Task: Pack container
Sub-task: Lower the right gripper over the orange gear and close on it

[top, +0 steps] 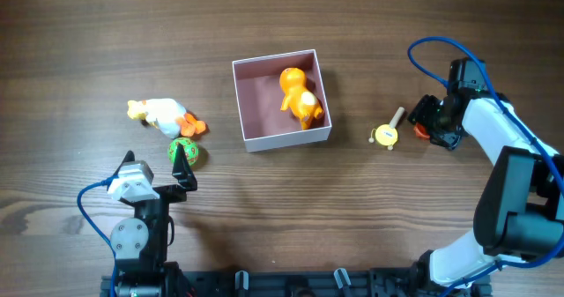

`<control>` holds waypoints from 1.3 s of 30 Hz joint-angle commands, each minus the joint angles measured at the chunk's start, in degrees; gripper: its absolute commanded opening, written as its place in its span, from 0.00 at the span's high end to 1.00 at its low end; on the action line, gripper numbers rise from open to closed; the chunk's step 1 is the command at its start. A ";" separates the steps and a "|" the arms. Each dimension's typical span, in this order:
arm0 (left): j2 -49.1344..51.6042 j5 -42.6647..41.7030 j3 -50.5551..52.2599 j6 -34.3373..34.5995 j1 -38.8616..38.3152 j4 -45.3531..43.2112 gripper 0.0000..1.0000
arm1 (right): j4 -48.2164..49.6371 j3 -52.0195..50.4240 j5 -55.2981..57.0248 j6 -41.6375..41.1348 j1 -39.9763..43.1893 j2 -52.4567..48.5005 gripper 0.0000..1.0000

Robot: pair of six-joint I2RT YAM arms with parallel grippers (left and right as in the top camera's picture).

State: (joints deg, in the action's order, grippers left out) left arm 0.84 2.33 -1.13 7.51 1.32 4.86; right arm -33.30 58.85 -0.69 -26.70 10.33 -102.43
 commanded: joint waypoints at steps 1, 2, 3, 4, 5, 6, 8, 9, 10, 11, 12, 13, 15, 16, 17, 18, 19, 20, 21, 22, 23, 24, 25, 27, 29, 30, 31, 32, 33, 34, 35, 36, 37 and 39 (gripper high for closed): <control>-0.35 0.74 0.42 -1.31 -0.20 -0.20 0.00 | 0.66 -0.22 -0.48 0.83 0.04 -1.25 0.29; -0.35 0.74 0.42 -1.31 -0.20 -0.20 0.00 | 0.76 -0.22 -0.44 0.83 0.04 -1.25 0.30; -0.35 0.74 0.42 -1.31 -0.20 -0.20 0.00 | 0.96 -0.22 -0.44 0.83 0.04 -1.25 0.30; -0.35 0.74 0.42 -1.31 -0.20 -0.20 0.00 | 1.18 -0.22 -0.44 0.81 0.04 -1.25 0.30; -0.35 0.74 0.42 -1.31 -0.20 -0.20 0.00 | 1.22 -0.22 -0.09 0.85 0.04 -1.25 0.30; -0.35 0.74 0.42 -1.31 -0.20 -0.20 0.00 | 1.20 -0.22 0.68 0.81 0.04 -1.25 0.30; -0.35 0.74 0.42 -1.31 -0.20 -0.20 0.00 | 1.20 -0.22 2.19 0.83 0.04 -1.25 0.29; -0.35 0.74 0.42 -1.31 -0.20 -0.20 0.00 | 1.31 -0.22 2.36 0.81 0.04 -1.27 0.29; -0.35 0.74 0.42 -1.31 -0.20 -0.20 0.00 | 1.38 -0.22 2.36 0.81 0.04 -1.25 0.29; -0.35 0.74 0.42 -1.31 -0.20 -0.20 0.00 | 1.66 -0.22 2.36 0.79 0.04 -1.27 0.29; -0.35 0.74 0.42 -1.31 -0.20 -0.20 0.00 | 1.95 -0.22 2.36 0.79 0.04 -1.29 0.29; -0.35 0.74 0.42 -1.31 -0.20 -0.20 0.00 | 2.34 -0.22 2.36 0.74 0.04 -1.29 0.29; -0.35 0.74 0.42 -1.31 -0.20 -0.20 0.00 | 2.91 -0.22 2.34 0.48 0.04 -1.29 0.29; -0.35 0.74 0.42 -1.31 -0.20 -0.20 0.00 | 2.84 -0.22 2.36 0.04 0.04 -1.29 0.29; -0.35 0.74 0.42 -1.31 -0.20 -0.20 0.00 | 2.84 -0.26 2.38 -0.39 0.04 -1.31 0.29; -0.35 0.74 0.42 -1.31 -0.20 -0.20 0.00 | 2.91 -0.26 2.36 -0.48 0.04 -1.31 0.29; -0.35 0.74 0.42 -1.31 -0.20 -0.20 0.00 | 2.89 -0.26 2.38 -0.48 0.04 -1.31 0.29; -0.35 0.74 0.42 -1.31 -0.20 -0.20 0.00 | 2.82 -0.26 2.38 -0.46 0.04 -1.31 0.30; -0.35 0.74 0.42 -1.31 -0.20 -0.20 0.00 | 2.69 -0.26 2.38 -0.46 0.04 -1.31 0.30; -0.35 0.74 0.42 -1.31 -0.20 -0.20 0.00 | 2.58 -0.26 2.38 -0.46 0.04 -1.31 0.30; -0.35 0.74 0.42 -1.31 -0.20 -0.20 0.00 | 2.36 -0.26 2.36 -0.50 0.04 -1.31 0.32; -0.35 0.74 0.42 -1.31 -0.20 -0.20 0.00 | 1.88 -0.26 2.38 -0.52 0.04 -1.31 0.33; -0.35 0.74 0.42 -1.31 -0.20 -0.20 0.00 | 1.33 -0.26 2.64 -0.66 0.04 -1.31 0.34; -0.35 0.74 0.42 -1.31 -0.20 -0.20 0.00 | 0.55 -0.26 4.61 -1.92 0.04 -1.31 0.33; -0.35 0.74 0.42 -1.31 -0.20 -0.20 0.00 | 0.26 -0.26 4.76 -1.88 0.04 -1.31 0.33; -0.35 0.74 0.42 -1.31 -0.20 -0.20 0.00 | 0.17 -0.26 4.74 -1.90 0.04 -1.31 0.33; -0.35 0.74 0.42 -1.31 -0.20 -0.20 0.00 | 0.15 -0.26 4.76 -1.90 0.04 -1.31 0.32; -0.35 0.74 0.42 -1.31 -0.20 -0.20 0.00 | 0.04 -0.26 4.76 -1.90 0.04 -1.31 0.30; -0.35 0.74 0.42 -1.31 -0.20 -0.20 0.00 | 0.00 -0.26 4.76 -1.88 0.04 -1.31 0.28; -0.35 0.74 0.42 -1.31 -0.20 -0.20 0.00 | 0.00 -0.26 4.76 -1.88 0.04 -1.31 0.28; -0.35 0.74 0.42 -1.31 -0.20 -0.20 0.00 | 0.00 -0.26 4.76 -1.88 0.04 -1.31 0.28; -0.35 0.74 0.42 -1.31 -0.20 -0.20 0.00 | 0.00 -0.26 4.76 -1.88 0.04 -1.31 0.26; -0.35 0.74 0.42 -1.31 -0.20 -0.20 0.00 | 0.00 -0.26 4.74 -1.90 0.04 -1.31 0.25; -0.35 0.74 0.42 -1.31 -0.20 -0.20 0.00 | 0.04 -0.26 4.76 -1.90 0.04 -1.31 0.25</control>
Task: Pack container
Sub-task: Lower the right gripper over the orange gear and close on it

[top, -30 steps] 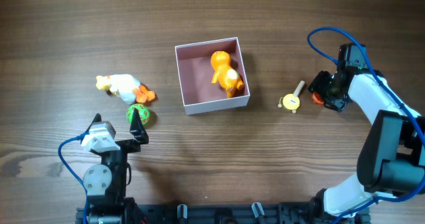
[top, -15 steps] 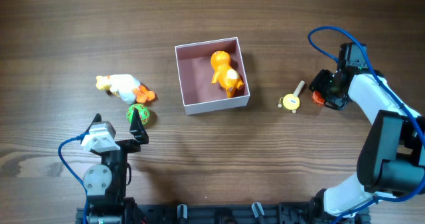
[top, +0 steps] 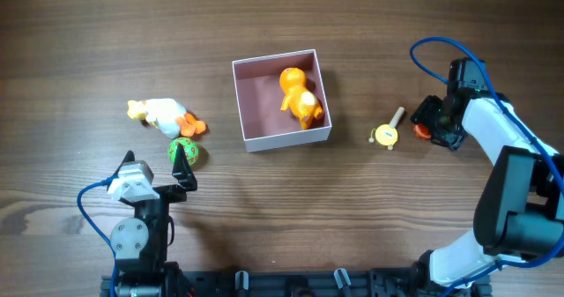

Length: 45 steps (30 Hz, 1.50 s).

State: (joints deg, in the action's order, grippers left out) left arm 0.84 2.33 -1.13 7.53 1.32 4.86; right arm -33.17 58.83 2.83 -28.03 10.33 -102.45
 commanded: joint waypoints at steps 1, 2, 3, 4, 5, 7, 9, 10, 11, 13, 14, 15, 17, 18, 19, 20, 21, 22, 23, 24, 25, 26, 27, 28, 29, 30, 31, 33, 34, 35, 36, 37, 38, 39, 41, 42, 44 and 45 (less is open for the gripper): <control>-0.35 0.74 0.42 -1.33 -0.20 -0.20 0.00 | -0.04 -0.24 1.29 -0.57 0.04 -1.29 0.25; -0.35 0.74 0.42 -1.33 -0.20 -0.20 0.00 | 0.07 -0.24 1.46 -0.55 0.04 -1.29 0.25; -0.35 0.74 0.42 -1.33 -0.20 -0.20 0.00 | 0.17 -0.24 1.53 -0.57 0.04 -1.31 0.25; -0.35 0.74 0.42 -1.33 -0.20 -0.20 0.00 | 0.42 -0.24 1.68 -0.59 0.04 -1.33 0.25; -0.35 0.74 0.42 -1.33 -0.20 -0.20 0.00 | 0.81 -0.24 1.66 -0.59 0.04 -1.40 0.25; -0.35 0.74 0.42 -1.33 -0.20 -0.20 0.00 | 1.25 -0.24 1.62 -0.61 0.04 -1.86 0.25; -0.35 0.74 0.42 -1.33 -0.20 -0.20 0.00 | 1.25 -0.24 1.40 -0.61 0.04 -2.62 0.26; -0.35 0.74 0.42 -1.33 -0.20 -0.20 0.00 | 1.20 -0.24 1.36 -0.59 0.04 -2.91 0.26; -0.35 0.74 0.42 -1.33 -0.20 -0.20 0.00 | 1.14 -0.24 1.14 -0.59 0.04 -3.13 0.26; -0.35 0.74 0.42 -1.33 -0.20 -0.20 0.00 | 1.27 -0.24 0.46 -0.66 0.04 -3.15 0.26; -0.35 0.74 0.42 -1.33 -0.20 -0.20 0.00 | 1.38 -0.24 0.26 -0.63 0.04 -3.15 0.29; -0.35 0.74 0.42 -1.33 -0.20 -0.20 0.00 | 1.40 -0.24 0.09 -0.63 0.04 -3.15 0.30; -0.35 0.74 0.42 -1.33 -0.20 -0.20 0.00 | 1.29 -0.17 -0.33 -0.61 0.04 -2.93 0.31; -0.35 0.74 0.42 -1.33 -0.20 -0.20 0.00 | 1.09 -0.11 -0.33 -0.61 0.04 -2.84 0.33; -0.35 0.74 0.42 -1.31 -0.20 -0.20 0.00 | 0.92 0.09 -0.31 -0.61 0.04 -2.71 0.33; -0.35 0.74 0.42 -1.33 -0.20 -0.20 0.00 | 0.87 0.17 -0.31 -0.59 0.04 -2.62 0.34; -0.35 0.74 0.42 -1.33 -0.20 -0.20 0.00 | 0.50 0.46 -0.31 -0.59 0.04 -2.54 0.34; -0.35 0.74 0.42 -1.33 -0.20 -0.20 0.00 | 0.31 0.68 -0.31 -0.57 0.04 -2.54 0.34; -0.35 0.74 0.42 -1.33 -0.20 -0.20 0.00 | -0.09 1.01 -0.31 -0.46 0.04 -2.54 0.34; -0.35 0.74 0.42 -1.33 -0.20 -0.20 0.00 | -0.24 1.31 -0.28 -0.42 0.04 -2.54 0.34; -0.35 0.74 0.42 -1.33 -0.20 -0.20 0.00 | -0.35 1.55 -0.26 -0.35 0.04 -2.54 0.34; -0.35 0.74 0.42 -1.33 -0.20 -0.20 0.00 | -0.52 1.92 -0.28 -0.04 0.04 -2.54 0.36; -0.35 0.74 0.42 -1.33 -0.20 -0.20 0.00 | -0.52 2.36 -0.31 0.79 0.04 -2.54 0.39; -0.35 0.74 0.42 -1.33 -0.20 -0.20 0.00 | -0.68 2.78 -0.26 1.14 0.04 -2.54 0.41; -0.35 0.74 0.42 -1.33 -0.20 -0.20 0.00 | -0.81 3.13 -0.20 1.20 0.04 -2.54 0.41; -0.35 0.74 0.42 -1.33 -0.20 -0.20 0.00 | -0.96 3.52 -0.09 1.31 0.04 -2.54 0.41; -0.35 0.74 0.42 -1.33 -0.20 -0.20 0.00 | -1.01 3.87 -0.11 1.68 0.04 -2.54 0.41; -0.35 0.74 0.42 -1.33 -0.20 -0.20 0.00 | -0.96 4.20 -0.09 2.60 0.04 -2.54 0.41; -0.35 0.74 0.42 -1.33 -0.20 -0.20 0.00 | -0.98 4.24 -0.09 2.58 0.04 -2.54 0.41; -0.35 0.74 0.42 -1.33 -0.20 -0.20 0.00 | -1.03 4.28 -0.09 2.60 0.04 -2.54 0.41; -0.35 0.74 0.42 -1.33 -0.20 -0.20 0.00 | -1.11 4.28 -0.09 2.58 0.04 -2.54 0.41; -0.35 0.74 0.42 -1.33 -0.20 -0.20 0.00 | -1.22 4.28 -0.09 2.56 0.04 -2.54 0.41; -0.35 0.74 0.42 -1.31 -0.20 -0.20 0.00 | -1.40 4.28 -0.11 2.56 0.04 -2.54 0.40; -0.35 0.74 0.42 -1.33 -0.20 -0.20 0.00 | -1.64 4.28 -0.09 2.58 0.04 -2.54 0.39; -0.35 0.74 0.42 -1.33 -0.20 -0.20 0.00 | -2.56 4.28 -0.11 2.58 0.04 -2.56 0.31; -0.35 0.74 0.42 -1.33 -0.20 -0.20 0.00 | -2.95 4.28 -0.11 2.62 0.04 -2.56 0.30; -0.35 0.74 0.42 -1.33 -0.20 -0.20 0.00 | -3.04 4.28 -0.04 4.55 0.04 -2.56 0.29; -0.35 0.74 0.42 -1.33 -0.20 -0.20 0.00 | -3.02 4.28 0.11 4.96 0.04 -2.56 0.30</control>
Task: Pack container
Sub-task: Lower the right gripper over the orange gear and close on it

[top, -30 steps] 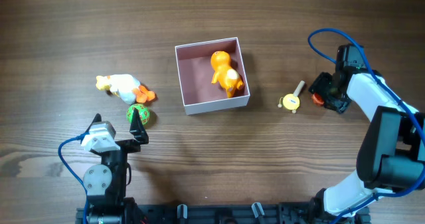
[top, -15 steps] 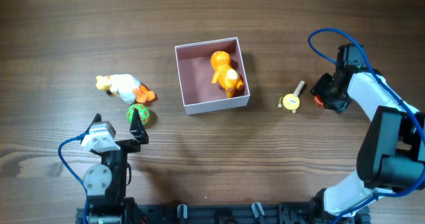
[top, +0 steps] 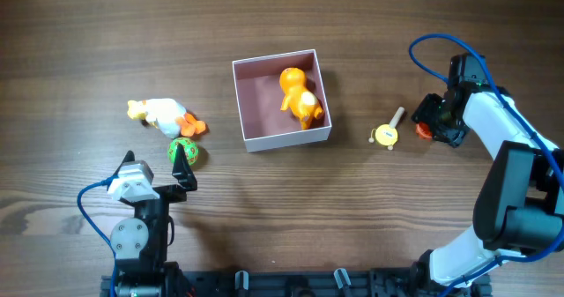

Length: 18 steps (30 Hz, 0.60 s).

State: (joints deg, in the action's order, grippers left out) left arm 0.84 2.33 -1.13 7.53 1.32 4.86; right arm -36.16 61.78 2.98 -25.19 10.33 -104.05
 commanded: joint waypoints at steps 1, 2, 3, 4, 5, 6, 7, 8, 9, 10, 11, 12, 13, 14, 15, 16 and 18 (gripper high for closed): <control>-0.35 0.74 0.42 -1.33 -0.20 -0.20 0.00 | 0.04 1.33 0.00 2.43 0.04 -0.96 0.30; -0.35 0.74 0.42 -1.33 -0.20 -0.20 0.00 | 0.31 1.33 -0.02 2.64 0.04 -0.98 0.31; -0.35 0.74 0.42 -1.33 -0.20 -0.20 0.00 | 0.57 1.33 -0.02 2.67 0.04 -0.98 0.33; -0.35 0.74 0.42 -1.33 -0.20 -0.20 0.00 | 0.79 1.31 -0.02 2.64 0.04 -1.03 0.35; -0.35 0.74 0.42 -1.33 -0.20 -0.20 0.00 | 1.07 1.31 -0.04 2.62 0.04 -1.18 0.36; -0.35 0.74 0.42 -1.33 -0.20 -0.20 0.00 | 1.44 1.31 -0.02 2.64 0.04 -1.51 0.35; -0.35 0.74 0.42 -1.33 -0.20 -0.20 0.00 | 1.46 1.31 -0.02 2.64 0.04 -1.75 0.35; -0.35 0.74 0.42 -1.33 -0.20 -0.20 0.00 | 1.62 1.31 -0.04 2.64 0.04 -1.97 0.35; -0.35 0.74 0.42 -1.33 -0.20 -0.20 0.00 | 1.81 1.31 -0.07 2.60 0.04 -2.16 0.35; -0.35 0.74 0.42 -1.33 -0.20 -0.20 0.00 | 1.90 1.31 -0.07 2.54 0.04 -2.16 0.34; -0.35 0.74 0.42 -1.33 -0.20 -0.20 0.00 | 2.05 1.31 -0.07 2.54 0.04 -2.14 0.34; -0.35 0.74 0.42 -1.33 -0.20 -0.20 0.00 | 2.10 1.31 -0.07 2.56 0.04 -2.14 0.34; -0.35 0.74 0.42 -1.33 -0.20 -0.20 0.00 | 2.10 1.31 -0.07 2.56 0.04 -2.16 0.34; -0.35 0.74 0.42 -1.33 -0.20 -0.20 0.00 | 2.08 1.31 -0.04 2.56 0.04 -2.16 0.34; -0.35 0.74 0.42 -1.33 -0.20 -0.20 0.00 | 2.10 1.31 -0.04 2.56 0.04 -2.16 0.34; -0.35 0.74 0.42 -1.33 -0.20 -0.20 0.00 | 2.12 1.31 -0.02 2.54 0.04 -2.16 0.34; -0.35 0.74 0.42 -1.33 -0.20 -0.20 0.00 | 2.21 1.31 -0.04 2.54 0.04 -2.25 0.34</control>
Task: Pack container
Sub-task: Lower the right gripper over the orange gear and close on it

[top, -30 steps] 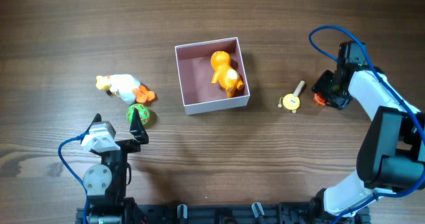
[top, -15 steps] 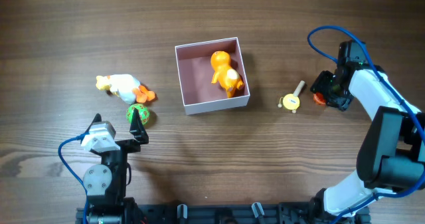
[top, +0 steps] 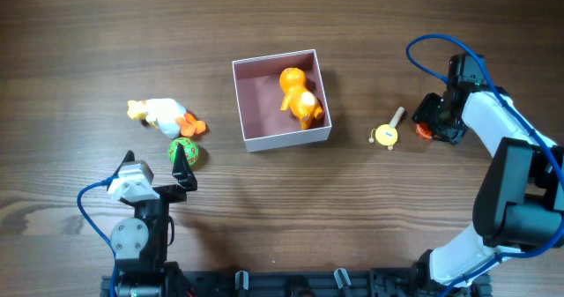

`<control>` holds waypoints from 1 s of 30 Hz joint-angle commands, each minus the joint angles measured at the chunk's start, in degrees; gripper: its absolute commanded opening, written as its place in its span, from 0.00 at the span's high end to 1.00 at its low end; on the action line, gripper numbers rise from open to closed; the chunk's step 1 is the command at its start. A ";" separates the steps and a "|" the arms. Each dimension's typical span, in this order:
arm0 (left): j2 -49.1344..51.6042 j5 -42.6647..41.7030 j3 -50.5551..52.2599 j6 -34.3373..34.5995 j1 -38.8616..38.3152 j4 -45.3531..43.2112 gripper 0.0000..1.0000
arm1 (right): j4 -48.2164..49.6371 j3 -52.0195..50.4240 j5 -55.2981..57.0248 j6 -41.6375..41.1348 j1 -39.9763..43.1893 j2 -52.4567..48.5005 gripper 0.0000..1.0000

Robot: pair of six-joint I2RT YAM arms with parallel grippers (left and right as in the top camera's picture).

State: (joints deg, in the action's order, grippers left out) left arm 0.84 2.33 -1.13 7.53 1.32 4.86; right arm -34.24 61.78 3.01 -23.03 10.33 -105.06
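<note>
The open pinkish box point(top: 249, 103) with white walls stands mid-table, and an orange toy figure point(top: 298, 94) lies in its right half. Left of it lie a white duck toy point(top: 161, 114) and a green ball point(top: 184, 152). A small yellow disc on a stick point(top: 386, 135) lies right of the box. My right gripper point(top: 432, 125) is low at the table on the right, right at a small red-orange piece point(top: 422, 129); how its jaws stand is hidden. My left gripper point(top: 185, 169) rests just below the green ball, holding nothing.
The left arm's base point(top: 132, 235) sits at the front left edge with its blue cable. The right arm's white links point(top: 502, 138) run down the right side, with a blue cable looped above them.
The right gripper has shifted very slightly up at the red-orange piece. Nothing else moved.
At every earlier moment the right gripper sat low at the red-orange piece to the right of the yellow disc, shifting only by small amounts. The left arm, the box, the orange figure, the duck and the ball kept their places.
</note>
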 commanded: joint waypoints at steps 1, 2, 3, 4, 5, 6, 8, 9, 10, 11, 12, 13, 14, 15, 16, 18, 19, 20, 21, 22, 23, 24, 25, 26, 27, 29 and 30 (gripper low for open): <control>-0.35 0.74 0.42 -1.33 -0.20 -0.20 0.00 | 0.35 1.31 -0.09 0.35 0.04 -1.36 0.34; -0.35 0.74 0.42 -1.33 -0.20 -0.20 0.00 | 0.37 1.31 -0.07 0.31 0.04 -1.36 0.34; -0.35 0.74 0.42 -1.33 -0.20 -0.20 0.00 | 0.39 1.31 -0.07 0.33 0.04 -1.36 0.34; -0.35 0.74 0.42 -1.33 -0.20 -0.20 0.00 | 0.44 1.31 -0.07 0.33 0.04 -1.36 0.35; -0.35 0.74 0.42 -1.33 -0.20 -0.20 0.00 | 0.44 1.31 -0.07 0.35 0.04 -1.36 0.34; -0.35 0.74 0.42 -1.33 -0.20 -0.20 0.00 | 0.37 1.31 -0.07 0.37 0.04 -1.36 0.35; -0.35 0.74 0.42 -1.33 -0.20 -0.20 0.00 | 0.33 1.09 -0.07 0.37 0.04 -1.36 0.35; -0.35 0.74 0.42 -1.33 -0.20 -0.20 0.00 | 0.35 0.94 -0.07 0.35 0.04 -1.38 0.35; -0.35 0.74 0.42 -1.33 -0.20 -0.20 0.00 | 0.37 0.55 -0.09 0.33 0.04 -1.40 0.35; -0.35 0.74 0.42 -1.33 -0.20 -0.20 0.00 | 0.37 0.37 -0.09 0.28 0.04 -1.44 0.35; -0.35 0.74 0.42 -1.33 -0.20 -0.20 0.00 | 0.37 0.35 -0.09 0.28 0.04 -1.46 0.35; -0.35 0.74 0.42 -1.33 -0.20 -0.20 0.00 | 0.48 0.35 -0.07 0.35 0.04 -1.46 0.35; -0.35 0.74 0.42 -1.33 -0.20 -0.20 0.00 | 0.59 0.35 -0.07 0.37 0.04 -1.46 0.35; -0.35 0.74 0.42 -1.33 -0.20 -0.20 0.00 | 0.57 0.35 -0.04 0.39 0.04 -1.53 0.35; -0.35 0.74 0.42 -1.33 -0.20 -0.20 0.00 | 0.59 0.35 -0.07 0.37 0.04 -1.57 0.35; -0.35 0.74 0.42 -1.33 -0.20 -0.20 0.00 | 0.85 0.35 -0.07 0.35 0.04 -1.57 0.35; -0.35 0.74 0.42 -1.33 -0.20 -0.20 0.00 | 0.98 0.35 -0.07 0.37 0.04 -1.57 0.34; -0.35 0.74 0.42 -1.33 -0.20 -0.20 0.00 | 0.96 0.35 -0.07 0.37 0.04 -1.57 0.34; -0.35 0.74 0.42 -1.33 -0.20 -0.20 0.00 | 0.94 0.35 -0.07 0.35 0.04 -1.62 0.34; -0.35 0.74 0.42 -1.33 -0.20 -0.20 0.00 | 0.96 0.35 -0.07 0.35 0.04 -1.62 0.34; -0.35 0.74 0.42 -1.33 -0.20 -0.20 0.00 | 1.01 0.35 -0.07 0.33 0.04 -1.62 0.34; -0.35 0.74 0.42 -1.33 -0.20 -0.20 0.00 | 0.98 0.35 -0.07 0.37 0.04 -1.62 0.34; -0.35 0.74 0.42 -1.33 -0.20 -0.20 0.00 | 0.96 0.35 -0.09 0.37 0.04 -1.62 0.34; -0.35 0.74 0.42 -1.33 -0.20 -0.20 0.00 | 0.85 0.35 -0.09 0.35 0.04 -1.62 0.34; -0.35 0.74 0.42 -1.33 -0.20 -0.20 0.00 | 0.72 0.35 -0.09 0.37 0.04 -1.62 0.34; -0.35 0.74 0.42 -1.33 -0.20 -0.20 0.00 | 0.52 0.35 -0.11 0.37 0.04 -1.62 0.34; -0.35 0.74 0.42 -1.33 -0.20 -0.20 0.00 | 0.44 0.35 -0.35 0.39 0.04 -1.62 0.34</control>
State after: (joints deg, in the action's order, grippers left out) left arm 0.84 2.33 -1.13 7.53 1.32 4.86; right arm -33.61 61.78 3.01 -23.03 10.33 -105.12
